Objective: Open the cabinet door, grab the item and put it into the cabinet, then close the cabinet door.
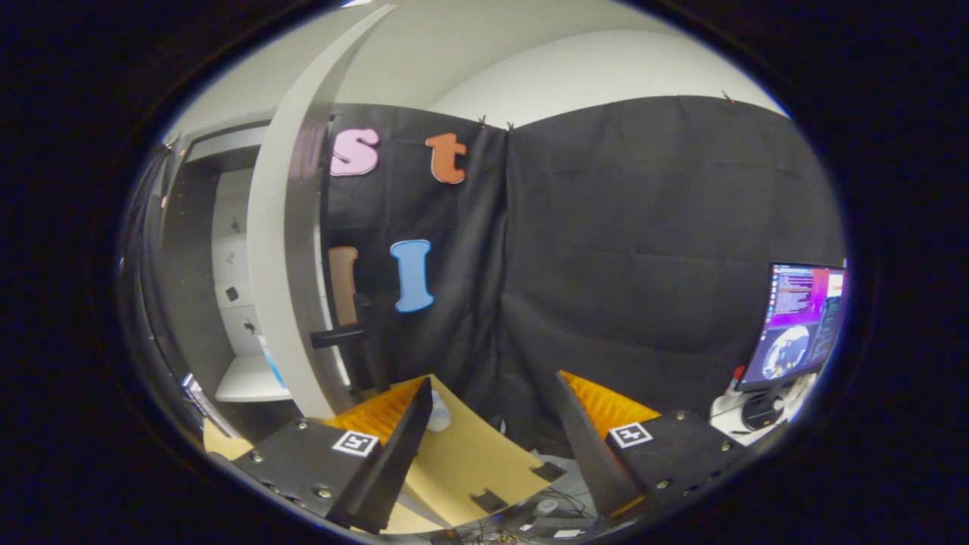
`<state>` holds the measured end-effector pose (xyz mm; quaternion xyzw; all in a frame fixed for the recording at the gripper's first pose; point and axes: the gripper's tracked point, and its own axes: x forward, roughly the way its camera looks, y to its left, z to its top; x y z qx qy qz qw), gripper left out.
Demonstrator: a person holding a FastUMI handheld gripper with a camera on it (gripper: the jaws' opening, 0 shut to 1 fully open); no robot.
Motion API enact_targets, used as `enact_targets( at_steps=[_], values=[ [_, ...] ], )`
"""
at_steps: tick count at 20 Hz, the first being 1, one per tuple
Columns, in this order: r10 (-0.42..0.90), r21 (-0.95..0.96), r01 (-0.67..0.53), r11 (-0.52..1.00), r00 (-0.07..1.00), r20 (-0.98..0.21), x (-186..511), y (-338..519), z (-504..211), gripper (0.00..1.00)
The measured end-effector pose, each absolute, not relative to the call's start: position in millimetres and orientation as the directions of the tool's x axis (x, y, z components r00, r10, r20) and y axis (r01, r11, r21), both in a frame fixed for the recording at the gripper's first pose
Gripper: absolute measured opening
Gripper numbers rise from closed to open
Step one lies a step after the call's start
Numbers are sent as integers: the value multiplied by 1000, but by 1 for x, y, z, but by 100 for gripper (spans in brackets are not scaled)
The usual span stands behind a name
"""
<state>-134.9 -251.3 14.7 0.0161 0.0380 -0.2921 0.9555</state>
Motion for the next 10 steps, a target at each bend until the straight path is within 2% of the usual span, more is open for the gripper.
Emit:
enact_targets(
  at_steps=[5,10],
  values=[
    [-526,9,528,849,846,-84,-134,-237,14,95],
    [-444,18,447,894,891,-100,-130,-204,13,95]
  ],
)
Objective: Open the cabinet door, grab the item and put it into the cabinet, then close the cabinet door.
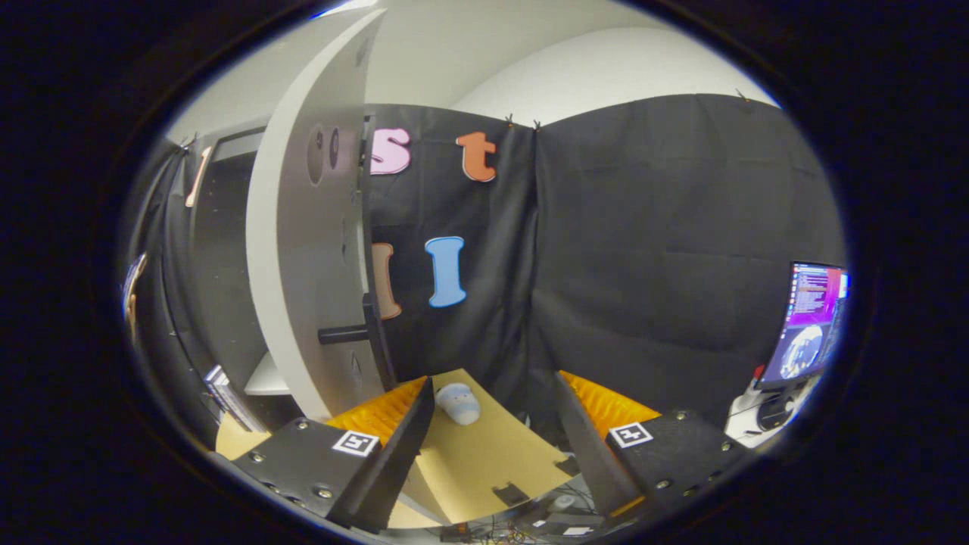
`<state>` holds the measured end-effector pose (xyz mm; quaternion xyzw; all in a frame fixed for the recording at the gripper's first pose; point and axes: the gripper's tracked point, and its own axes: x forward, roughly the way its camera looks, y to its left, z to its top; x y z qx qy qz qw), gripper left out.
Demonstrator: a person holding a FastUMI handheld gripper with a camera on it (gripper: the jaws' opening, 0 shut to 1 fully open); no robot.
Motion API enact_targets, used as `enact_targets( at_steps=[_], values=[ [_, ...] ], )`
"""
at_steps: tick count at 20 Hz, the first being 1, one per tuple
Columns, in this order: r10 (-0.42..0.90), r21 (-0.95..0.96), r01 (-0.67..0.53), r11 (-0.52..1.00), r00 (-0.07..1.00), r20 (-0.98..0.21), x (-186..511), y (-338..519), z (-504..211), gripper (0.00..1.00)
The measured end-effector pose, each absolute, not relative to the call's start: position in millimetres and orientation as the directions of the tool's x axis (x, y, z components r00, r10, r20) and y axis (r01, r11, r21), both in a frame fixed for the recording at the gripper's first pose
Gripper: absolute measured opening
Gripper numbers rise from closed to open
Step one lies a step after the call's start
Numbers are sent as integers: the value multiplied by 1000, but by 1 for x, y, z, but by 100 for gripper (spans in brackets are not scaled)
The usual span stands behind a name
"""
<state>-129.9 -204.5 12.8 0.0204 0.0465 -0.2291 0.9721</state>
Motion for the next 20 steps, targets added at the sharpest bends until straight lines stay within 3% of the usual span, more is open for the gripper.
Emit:
enact_targets(
  at_steps=[10,20],
  values=[
    [-152,74,160,984,983,-103,-96,-117,13,95],
    [99,95,-86,992,985,-140,-32,-31,-7,95]
  ],
)
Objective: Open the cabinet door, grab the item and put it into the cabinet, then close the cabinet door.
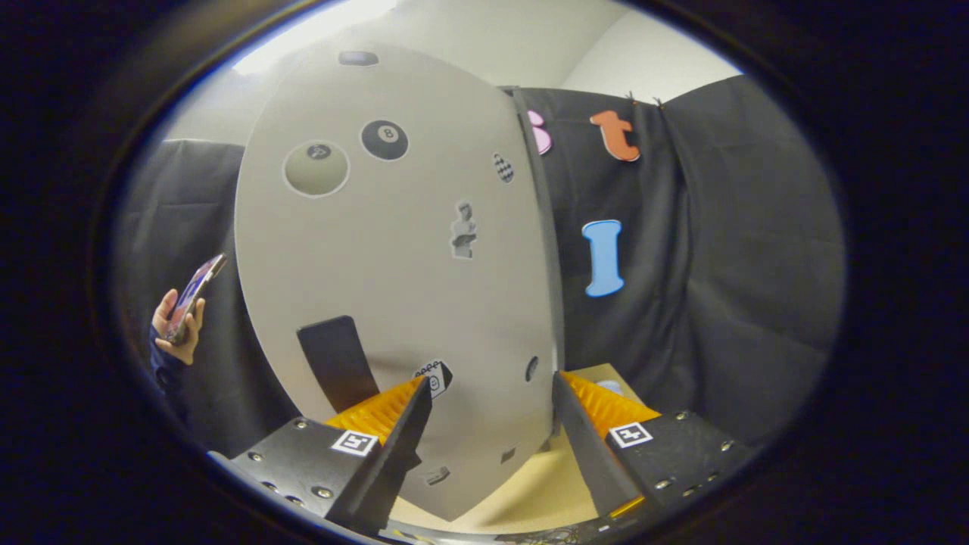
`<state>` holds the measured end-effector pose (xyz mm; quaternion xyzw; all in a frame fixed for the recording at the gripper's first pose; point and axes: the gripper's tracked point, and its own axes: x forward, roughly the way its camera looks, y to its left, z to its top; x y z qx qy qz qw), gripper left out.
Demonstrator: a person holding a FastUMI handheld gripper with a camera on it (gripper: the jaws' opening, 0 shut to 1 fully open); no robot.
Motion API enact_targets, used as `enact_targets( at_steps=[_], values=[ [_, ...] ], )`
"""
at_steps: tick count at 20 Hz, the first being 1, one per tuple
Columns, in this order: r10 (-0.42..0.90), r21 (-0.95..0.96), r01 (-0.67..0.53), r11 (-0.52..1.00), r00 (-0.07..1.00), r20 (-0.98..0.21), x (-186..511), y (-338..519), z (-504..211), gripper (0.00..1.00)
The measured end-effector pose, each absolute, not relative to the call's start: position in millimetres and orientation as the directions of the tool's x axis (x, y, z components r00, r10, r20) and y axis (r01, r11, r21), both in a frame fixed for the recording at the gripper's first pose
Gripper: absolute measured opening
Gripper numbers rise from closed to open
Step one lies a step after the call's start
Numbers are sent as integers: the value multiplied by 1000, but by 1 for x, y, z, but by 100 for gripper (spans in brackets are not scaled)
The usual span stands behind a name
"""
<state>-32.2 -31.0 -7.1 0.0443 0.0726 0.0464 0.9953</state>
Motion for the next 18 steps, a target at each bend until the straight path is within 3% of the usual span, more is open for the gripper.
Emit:
enact_targets(
  at_steps=[7,18],
  values=[
    [246,107,-231,967,955,-164,13,19,-19,95],
    [341,154,-320,935,929,-144,59,60,-22,95]
  ],
)
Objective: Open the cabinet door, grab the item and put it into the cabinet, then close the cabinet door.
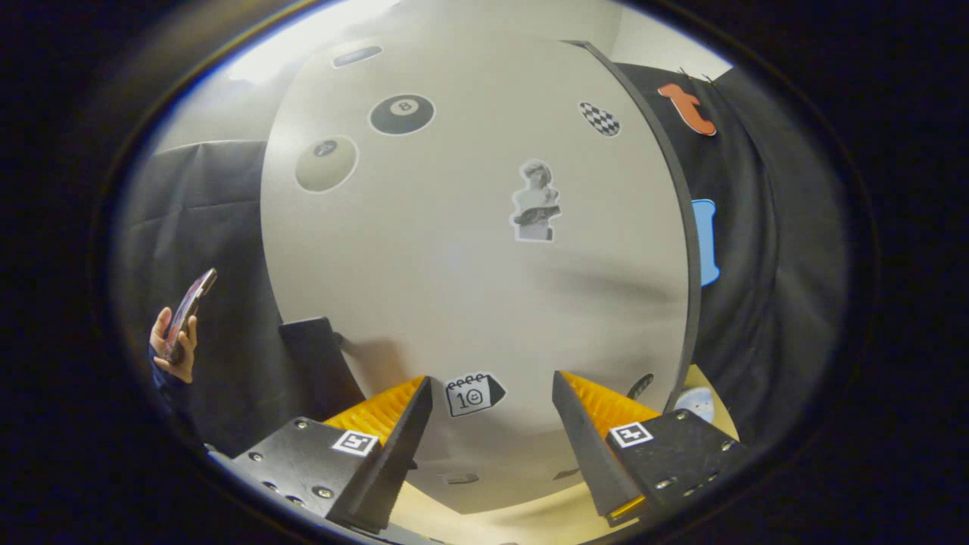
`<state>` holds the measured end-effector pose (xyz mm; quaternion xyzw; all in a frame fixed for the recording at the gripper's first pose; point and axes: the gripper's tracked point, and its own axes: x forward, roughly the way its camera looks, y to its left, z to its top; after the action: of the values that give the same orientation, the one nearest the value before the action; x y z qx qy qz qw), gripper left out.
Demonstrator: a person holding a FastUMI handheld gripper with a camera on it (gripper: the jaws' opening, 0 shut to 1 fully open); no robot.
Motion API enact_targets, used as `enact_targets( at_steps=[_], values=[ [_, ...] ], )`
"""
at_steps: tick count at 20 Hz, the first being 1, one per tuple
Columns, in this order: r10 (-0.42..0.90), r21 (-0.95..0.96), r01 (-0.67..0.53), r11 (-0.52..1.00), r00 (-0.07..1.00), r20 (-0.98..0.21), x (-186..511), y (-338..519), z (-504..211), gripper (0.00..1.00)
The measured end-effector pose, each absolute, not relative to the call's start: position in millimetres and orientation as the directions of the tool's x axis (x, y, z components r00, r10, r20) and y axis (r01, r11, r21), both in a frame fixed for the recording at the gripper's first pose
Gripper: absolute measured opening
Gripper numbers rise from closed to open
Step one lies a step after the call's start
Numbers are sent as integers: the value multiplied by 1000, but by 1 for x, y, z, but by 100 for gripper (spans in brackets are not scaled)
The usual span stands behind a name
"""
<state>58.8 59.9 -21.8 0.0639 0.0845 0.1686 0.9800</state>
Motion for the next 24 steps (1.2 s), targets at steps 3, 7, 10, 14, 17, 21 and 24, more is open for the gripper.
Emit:
enact_targets(
  at_steps=[3,7,10,14,17,21,24],
  values=[
    [365,168,-340,925,920,-146,66,66,-25,95],
    [386,176,-361,916,912,-140,72,70,-26,95],
    [373,169,-350,922,918,-137,73,66,-26,96],
    [365,115,-352,929,921,-132,72,65,-27,92],
    [370,127,-355,926,920,-129,71,66,-28,91],
    [377,140,-360,922,918,-123,70,66,-27,91],
    [374,130,-359,924,920,-118,69,66,-27,91]
  ],
)
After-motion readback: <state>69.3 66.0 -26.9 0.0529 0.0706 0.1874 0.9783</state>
